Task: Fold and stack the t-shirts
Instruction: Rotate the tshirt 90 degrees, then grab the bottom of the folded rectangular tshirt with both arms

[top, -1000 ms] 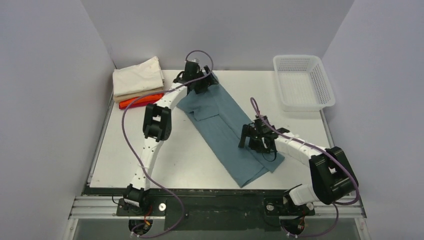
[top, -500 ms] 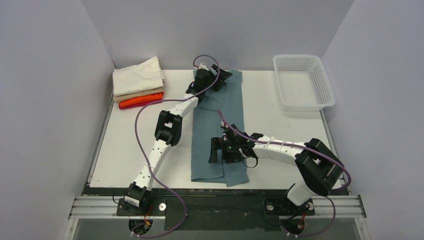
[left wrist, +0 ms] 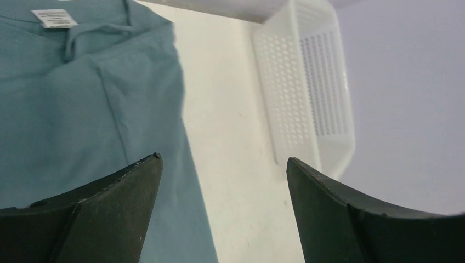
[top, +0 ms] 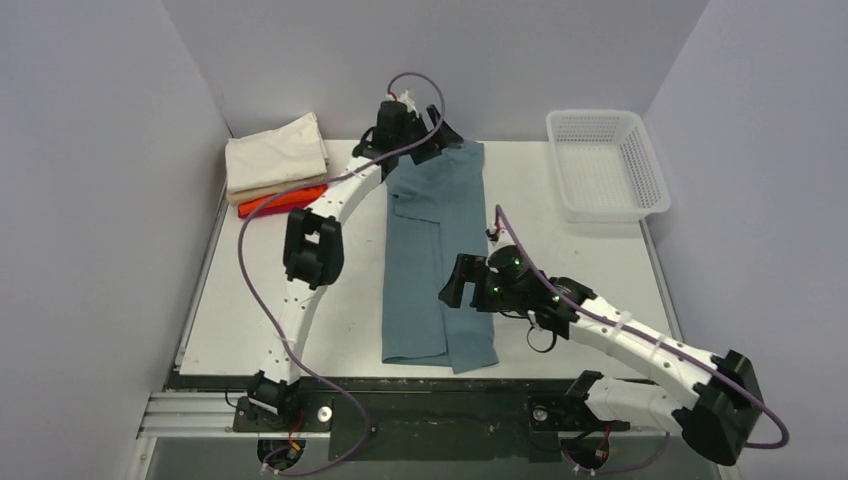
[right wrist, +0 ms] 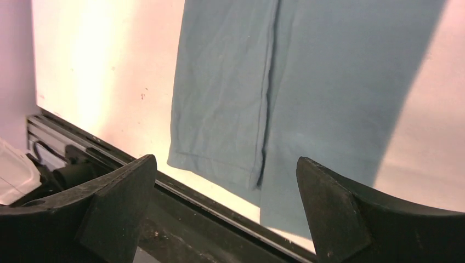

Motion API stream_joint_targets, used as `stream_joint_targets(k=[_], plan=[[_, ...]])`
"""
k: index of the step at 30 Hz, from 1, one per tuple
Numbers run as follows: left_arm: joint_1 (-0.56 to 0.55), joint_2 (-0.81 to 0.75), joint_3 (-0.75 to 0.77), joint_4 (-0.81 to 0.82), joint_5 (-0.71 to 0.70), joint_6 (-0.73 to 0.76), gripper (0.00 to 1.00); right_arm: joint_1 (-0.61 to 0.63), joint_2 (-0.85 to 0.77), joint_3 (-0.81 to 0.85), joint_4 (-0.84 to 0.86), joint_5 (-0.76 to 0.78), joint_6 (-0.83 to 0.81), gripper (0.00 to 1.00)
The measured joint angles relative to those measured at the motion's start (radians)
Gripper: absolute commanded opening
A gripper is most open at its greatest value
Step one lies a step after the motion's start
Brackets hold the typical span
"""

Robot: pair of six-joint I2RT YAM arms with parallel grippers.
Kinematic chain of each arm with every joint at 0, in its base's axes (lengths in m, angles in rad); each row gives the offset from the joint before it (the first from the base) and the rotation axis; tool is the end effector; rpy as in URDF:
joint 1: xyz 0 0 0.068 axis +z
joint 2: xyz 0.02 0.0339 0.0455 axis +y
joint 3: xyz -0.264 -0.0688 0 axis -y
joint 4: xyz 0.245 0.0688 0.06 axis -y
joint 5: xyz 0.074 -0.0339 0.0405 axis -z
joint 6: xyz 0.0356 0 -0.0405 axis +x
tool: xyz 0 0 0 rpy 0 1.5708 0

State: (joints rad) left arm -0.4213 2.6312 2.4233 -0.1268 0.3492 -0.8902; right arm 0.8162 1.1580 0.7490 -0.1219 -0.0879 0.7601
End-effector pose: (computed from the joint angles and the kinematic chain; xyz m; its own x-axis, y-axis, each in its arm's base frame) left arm 0.5462 -0.2581 0.2153 -0.7165 -0.4792 -0.5070 0.1944 0.5608 -0.8048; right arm 0.1739 0.1895 0.2575 -0.7871 0.1648 -0.5944 -0.3246 0.7087 0.6264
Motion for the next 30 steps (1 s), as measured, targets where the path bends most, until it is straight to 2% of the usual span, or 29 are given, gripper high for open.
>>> stream_joint_targets(k=[2, 5, 8, 10, 12, 14, 16, 20, 25, 30], plan=[[-0.002, -0.141, -0.076, -0.069, 0.029, 0.071, 0.94, -0.007, -0.111, -0.03, -0.034, 0.045, 0.029, 0.92], [-0.019, -0.446, -0.301, -0.132, 0.033, 0.184, 0.94, -0.024, -0.229, -0.111, -0.106, 0.09, 0.087, 0.88], [-0.061, -0.78, -0.623, -0.13, -0.026, 0.253, 0.94, -0.058, -0.299, -0.221, -0.189, 0.099, 0.15, 0.81], [-0.111, -1.01, -0.889, -0.089, -0.106, 0.27, 0.94, -0.092, -0.33, -0.291, -0.25, 0.096, 0.184, 0.74], [-0.167, -1.195, -1.133, -0.089, -0.189, 0.253, 0.94, -0.125, -0.356, -0.34, -0.303, 0.093, 0.207, 0.62], [-0.206, -1.304, -1.323, -0.095, -0.253, 0.213, 0.93, -0.145, -0.373, -0.368, -0.33, 0.092, 0.219, 0.51], [-0.234, -1.363, -1.491, -0.135, -0.318, 0.166, 0.9, -0.154, -0.378, -0.382, -0.339, 0.084, 0.226, 0.49], [-0.304, -1.427, -1.707, -0.256, -0.41, 0.067, 0.81, -0.155, -0.365, -0.409, -0.307, 0.043, 0.235, 0.48], [-0.402, -1.624, -1.848, -0.361, -0.453, -0.042, 0.72, -0.155, -0.349, -0.445, -0.228, -0.019, 0.243, 0.39], [-0.412, -1.711, -1.928, -0.372, -0.449, -0.102, 0.67, -0.154, -0.332, -0.473, -0.15, -0.082, 0.263, 0.24]])
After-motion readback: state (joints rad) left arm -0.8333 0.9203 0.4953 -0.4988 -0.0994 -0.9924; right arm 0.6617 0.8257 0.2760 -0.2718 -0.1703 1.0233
